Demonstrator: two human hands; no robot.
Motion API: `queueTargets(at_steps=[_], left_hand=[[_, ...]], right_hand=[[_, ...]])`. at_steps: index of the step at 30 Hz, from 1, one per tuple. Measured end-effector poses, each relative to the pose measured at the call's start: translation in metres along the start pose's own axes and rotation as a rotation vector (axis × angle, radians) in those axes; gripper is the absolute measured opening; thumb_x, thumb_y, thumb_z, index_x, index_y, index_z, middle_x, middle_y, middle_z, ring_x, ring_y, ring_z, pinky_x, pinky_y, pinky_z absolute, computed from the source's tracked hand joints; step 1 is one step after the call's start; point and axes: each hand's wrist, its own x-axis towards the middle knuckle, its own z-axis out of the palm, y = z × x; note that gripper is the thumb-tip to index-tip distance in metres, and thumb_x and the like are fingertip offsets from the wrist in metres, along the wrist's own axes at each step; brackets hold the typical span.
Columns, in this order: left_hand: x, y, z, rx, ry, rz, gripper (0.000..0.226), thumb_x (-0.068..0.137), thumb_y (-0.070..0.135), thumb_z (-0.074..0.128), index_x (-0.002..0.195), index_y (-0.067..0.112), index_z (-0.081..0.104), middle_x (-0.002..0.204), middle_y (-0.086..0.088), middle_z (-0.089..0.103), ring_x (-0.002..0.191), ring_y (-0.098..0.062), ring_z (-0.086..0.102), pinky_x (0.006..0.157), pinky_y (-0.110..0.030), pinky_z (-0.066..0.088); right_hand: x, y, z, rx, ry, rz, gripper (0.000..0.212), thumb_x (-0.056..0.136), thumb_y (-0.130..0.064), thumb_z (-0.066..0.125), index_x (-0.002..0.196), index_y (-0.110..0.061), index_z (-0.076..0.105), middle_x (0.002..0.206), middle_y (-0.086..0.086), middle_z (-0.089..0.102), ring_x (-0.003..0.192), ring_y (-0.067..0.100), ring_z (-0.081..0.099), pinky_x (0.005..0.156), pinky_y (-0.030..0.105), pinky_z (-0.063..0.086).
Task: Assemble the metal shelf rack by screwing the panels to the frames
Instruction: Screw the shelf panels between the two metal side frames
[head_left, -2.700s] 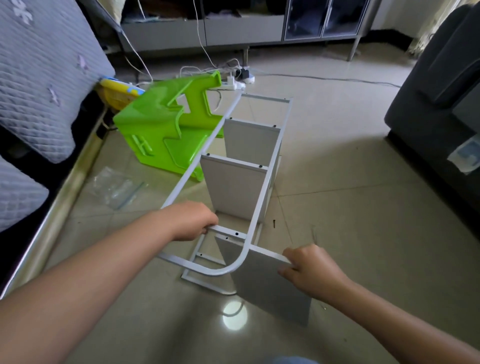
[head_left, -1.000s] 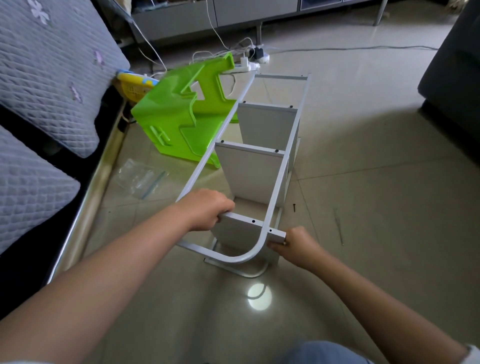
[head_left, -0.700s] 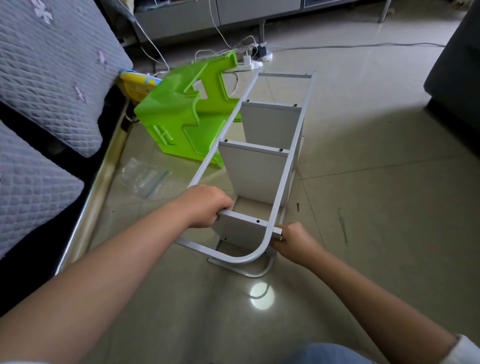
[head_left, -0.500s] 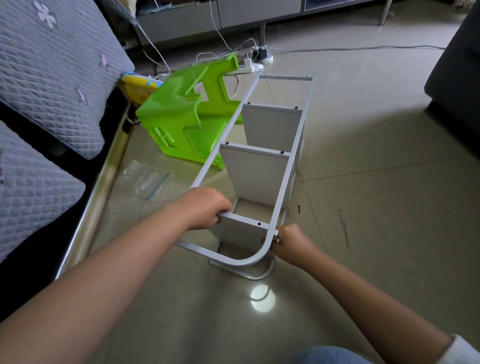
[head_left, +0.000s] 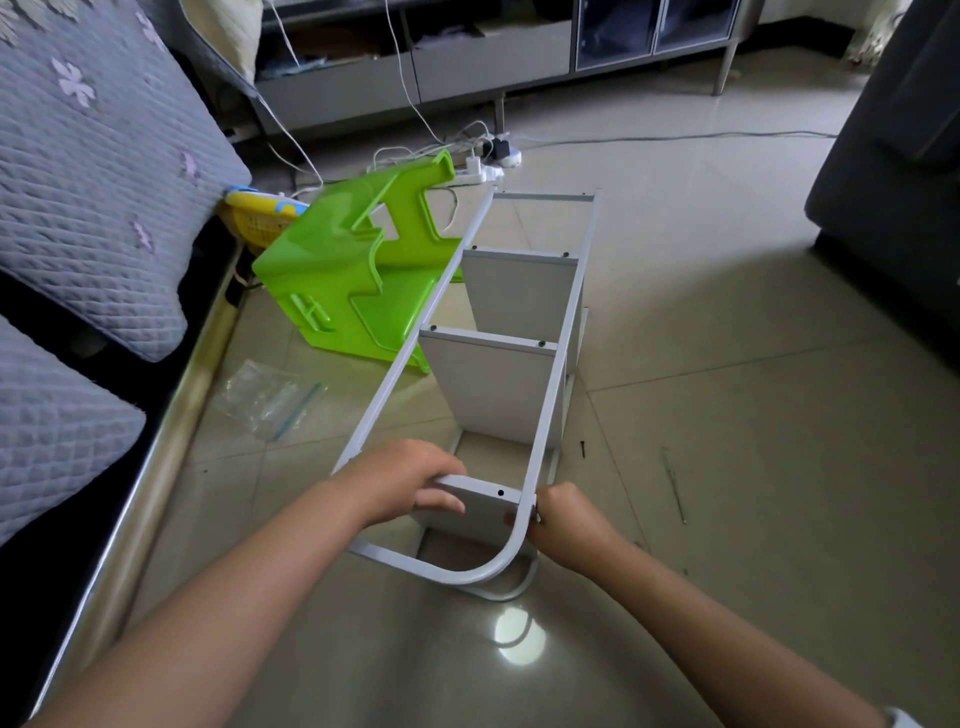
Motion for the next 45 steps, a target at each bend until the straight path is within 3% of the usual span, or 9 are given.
queueTargets(at_steps=[4, 8, 11, 14, 20, 30, 37, 42, 45], left_hand=[[0.005, 0.008, 0.009, -0.001, 0.201, 0.100, 0.062, 0.075, 0.066, 0.035, 0.103, 0.019, 0.066, 0.101, 0.006, 0.064, 0.095, -0.011, 0.058, 0.071, -0.017, 0.033], [0.008, 0.009, 0.019, 0.096, 0.398, 0.248, 0.037, 0.078, 0.048, 0.041, 0.069, 0.022, 0.066, 0.062, 0.011, 0.061, 0.056, -0.011, 0.060, 0.046, -0.015, 0.031], [0.007, 0.011, 0.018, 0.021, 0.313, 0.204, 0.059, 0.076, 0.057, 0.028, 0.084, 0.014, 0.068, 0.078, 0.000, 0.067, 0.075, -0.019, 0.063, 0.059, -0.022, 0.040], [0.009, 0.010, 0.020, 0.025, 0.309, 0.165, 0.079, 0.067, 0.065, 0.013, 0.097, 0.013, 0.065, 0.093, -0.003, 0.066, 0.091, -0.023, 0.059, 0.066, -0.024, 0.033], [0.011, 0.011, 0.015, -0.017, 0.169, 0.119, 0.049, 0.083, 0.055, 0.039, 0.101, 0.016, 0.064, 0.097, -0.001, 0.063, 0.094, -0.017, 0.055, 0.066, -0.023, 0.028], [0.011, 0.010, 0.015, 0.014, 0.193, 0.102, 0.051, 0.081, 0.056, 0.039, 0.104, 0.018, 0.065, 0.101, 0.001, 0.065, 0.097, -0.016, 0.056, 0.070, -0.026, 0.034], [0.009, 0.007, 0.020, 0.062, 0.283, 0.123, 0.084, 0.063, 0.071, 0.008, 0.102, 0.020, 0.063, 0.098, 0.004, 0.064, 0.095, -0.018, 0.057, 0.071, -0.027, 0.041], [0.010, 0.008, 0.023, 0.142, 0.342, 0.166, 0.079, 0.068, 0.064, 0.008, 0.095, 0.013, 0.063, 0.091, -0.002, 0.064, 0.091, -0.023, 0.059, 0.073, -0.027, 0.038], [0.011, 0.009, 0.027, 0.247, 0.424, 0.224, 0.047, 0.078, 0.051, 0.031, 0.069, 0.016, 0.061, 0.064, 0.003, 0.058, 0.061, -0.018, 0.061, 0.051, -0.026, 0.043]], right_hand=[[0.001, 0.001, 0.000, -0.003, -0.009, 0.001, 0.028, 0.090, -0.024, 0.054, 0.102, -0.002, 0.067, 0.100, 0.018, 0.067, 0.093, 0.031, 0.062, 0.080, 0.036, 0.050], [0.003, 0.001, 0.004, -0.037, -0.006, 0.019, 0.027, 0.090, -0.025, 0.052, 0.103, -0.006, 0.066, 0.101, 0.015, 0.067, 0.092, 0.030, 0.063, 0.075, 0.031, 0.049], [0.004, -0.001, 0.009, -0.030, -0.004, 0.053, 0.024, 0.090, -0.022, 0.052, 0.105, -0.008, 0.066, 0.103, 0.013, 0.067, 0.093, 0.029, 0.063, 0.075, 0.031, 0.049], [0.004, -0.005, 0.012, -0.028, -0.026, 0.047, 0.026, 0.092, -0.020, 0.049, 0.107, -0.008, 0.065, 0.104, 0.013, 0.067, 0.097, 0.030, 0.063, 0.081, 0.035, 0.052], [0.003, -0.004, 0.007, 0.019, -0.053, 0.054, 0.024, 0.091, -0.020, 0.051, 0.104, -0.006, 0.066, 0.102, 0.015, 0.067, 0.093, 0.029, 0.064, 0.080, 0.035, 0.053], [-0.003, -0.006, 0.002, -0.012, -0.032, 0.075, 0.028, 0.093, -0.021, 0.047, 0.107, -0.003, 0.064, 0.104, 0.016, 0.066, 0.094, 0.031, 0.062, 0.079, 0.036, 0.050], [-0.021, -0.012, -0.009, -0.003, 0.086, 0.104, 0.028, 0.090, -0.020, 0.047, 0.109, -0.006, 0.062, 0.105, 0.013, 0.066, 0.096, 0.030, 0.061, 0.081, 0.035, 0.052], [-0.052, -0.020, -0.014, 0.111, 0.217, 0.077, 0.028, 0.093, -0.015, 0.042, 0.091, -0.003, 0.067, 0.089, 0.015, 0.068, 0.081, 0.028, 0.060, 0.067, 0.031, 0.047], [-0.052, -0.029, -0.016, 0.056, 0.210, 0.046, 0.039, 0.097, -0.020, 0.037, 0.059, -0.013, 0.044, 0.078, 0.011, 0.058, 0.071, 0.024, 0.051, 0.055, 0.027, 0.035]])
